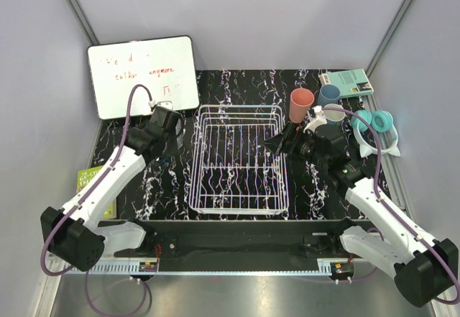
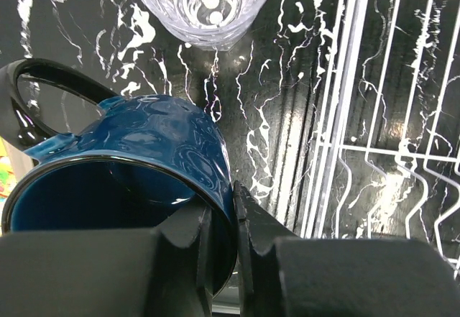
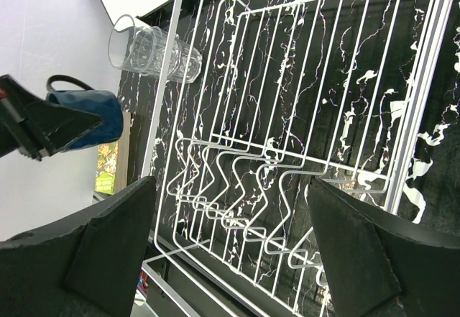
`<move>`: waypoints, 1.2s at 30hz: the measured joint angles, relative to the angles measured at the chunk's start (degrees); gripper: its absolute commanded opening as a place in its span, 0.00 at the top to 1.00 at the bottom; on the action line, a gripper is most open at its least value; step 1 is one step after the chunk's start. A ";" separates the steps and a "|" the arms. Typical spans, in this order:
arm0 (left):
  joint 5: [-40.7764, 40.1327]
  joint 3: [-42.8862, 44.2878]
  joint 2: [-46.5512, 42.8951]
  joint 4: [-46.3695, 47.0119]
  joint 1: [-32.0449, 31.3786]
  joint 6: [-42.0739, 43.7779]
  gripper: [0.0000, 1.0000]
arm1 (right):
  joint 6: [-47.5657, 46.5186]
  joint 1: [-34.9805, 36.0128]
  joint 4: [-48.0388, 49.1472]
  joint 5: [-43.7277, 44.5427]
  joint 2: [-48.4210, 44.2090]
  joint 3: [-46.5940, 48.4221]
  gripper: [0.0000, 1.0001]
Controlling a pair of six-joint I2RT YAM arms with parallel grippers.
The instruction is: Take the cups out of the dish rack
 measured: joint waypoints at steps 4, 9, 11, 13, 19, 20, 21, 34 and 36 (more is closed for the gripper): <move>2.32 0.00 2.47 1.05 2.89 -0.11 1.00 | -0.20 0.00 0.02 -0.02 0.00 0.02 0.08; 4.52 0.04 4.02 1.40 8.04 -0.02 1.00 | -0.52 0.00 0.02 -0.11 0.00 0.02 0.07; 5.01 0.13 4.31 1.36 10.47 0.13 1.00 | -0.74 0.00 0.02 -0.11 -0.04 0.02 0.07; 4.98 0.37 4.90 1.29 12.85 0.55 1.00 | -0.85 0.00 0.02 -0.11 -0.04 0.02 0.07; 6.14 0.44 9.09 2.10 17.03 1.03 1.00 | -1.31 0.00 0.04 -0.15 0.00 0.02 0.07; 6.60 0.44 10.12 2.54 17.99 1.05 1.00 | -1.40 0.00 0.04 -0.15 0.04 0.02 0.07; 7.04 0.48 11.23 2.97 18.91 1.07 1.00 | -1.51 0.00 0.04 -0.15 0.13 0.02 0.07; 11.34 5.31 23.47 8.24 29.70 1.60 1.00 | -2.19 0.00 0.17 -0.63 1.88 0.31 0.07; 12.09 5.31 24.74 9.18 29.97 1.40 1.00 | -2.36 0.00 0.09 -0.92 2.38 0.46 0.07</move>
